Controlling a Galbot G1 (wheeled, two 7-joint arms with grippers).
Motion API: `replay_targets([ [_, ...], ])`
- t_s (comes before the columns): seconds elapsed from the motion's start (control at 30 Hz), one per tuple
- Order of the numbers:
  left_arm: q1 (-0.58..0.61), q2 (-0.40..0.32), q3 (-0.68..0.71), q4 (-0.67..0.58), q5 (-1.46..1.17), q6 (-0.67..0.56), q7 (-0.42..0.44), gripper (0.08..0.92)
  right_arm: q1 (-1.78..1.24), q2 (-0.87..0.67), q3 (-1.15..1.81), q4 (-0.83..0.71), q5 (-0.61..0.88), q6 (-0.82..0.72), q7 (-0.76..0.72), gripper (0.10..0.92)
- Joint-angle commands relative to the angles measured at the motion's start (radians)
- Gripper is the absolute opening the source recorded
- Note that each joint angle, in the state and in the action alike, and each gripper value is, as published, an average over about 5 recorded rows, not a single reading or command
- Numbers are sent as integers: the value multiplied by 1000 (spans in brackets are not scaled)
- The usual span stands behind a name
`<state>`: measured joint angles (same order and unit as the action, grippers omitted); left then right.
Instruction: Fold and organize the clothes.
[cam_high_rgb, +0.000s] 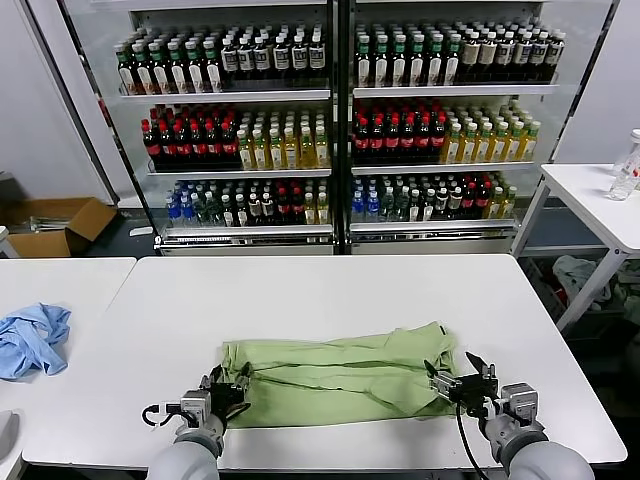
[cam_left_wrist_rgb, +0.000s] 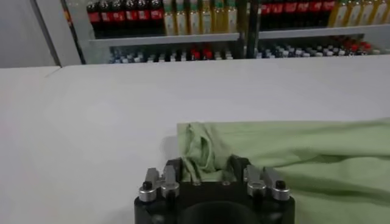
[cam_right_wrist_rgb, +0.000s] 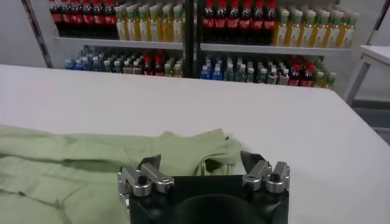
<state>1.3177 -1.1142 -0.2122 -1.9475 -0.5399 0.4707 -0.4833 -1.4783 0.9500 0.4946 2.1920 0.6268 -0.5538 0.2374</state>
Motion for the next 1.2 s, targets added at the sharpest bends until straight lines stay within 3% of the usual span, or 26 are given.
replay_targets([
  [0.03, 24, -57, -54, 10, -103, -34, -10, 463, -13, -1, 14, 14, 8, 13, 2, 823],
  [0.17, 27, -15, -141, -5, -179, -52, 24, 342, -12, -15, 33, 23, 21, 23, 0, 823],
  [0.4, 24, 170, -407, -8, -329, -59, 68, 147, 8, -32, 45, 25, 39, 32, 0, 823],
  [0.53, 13, 256, -535, 9, -424, -64, 95, 103, 23, -36, 41, 20, 42, 38, 2, 823],
  [0.67, -7, 290, -608, -8, -539, -55, 98, 102, 37, -40, 34, 19, 45, 39, 0, 823],
  [0.83, -5, 230, -601, -166, -816, -39, 86, 102, 40, -41, 29, 19, 46, 39, -1, 823],
  [1.0, 20, 87, -423, -327, -935, -51, 94, 102, 39, -38, 22, 15, 44, 39, -2, 823],
  [1.2, -44, -98, -147, -269, -813, -64, 92, 102, 52, -39, 3, 8, 40, 40, -2, 823],
])
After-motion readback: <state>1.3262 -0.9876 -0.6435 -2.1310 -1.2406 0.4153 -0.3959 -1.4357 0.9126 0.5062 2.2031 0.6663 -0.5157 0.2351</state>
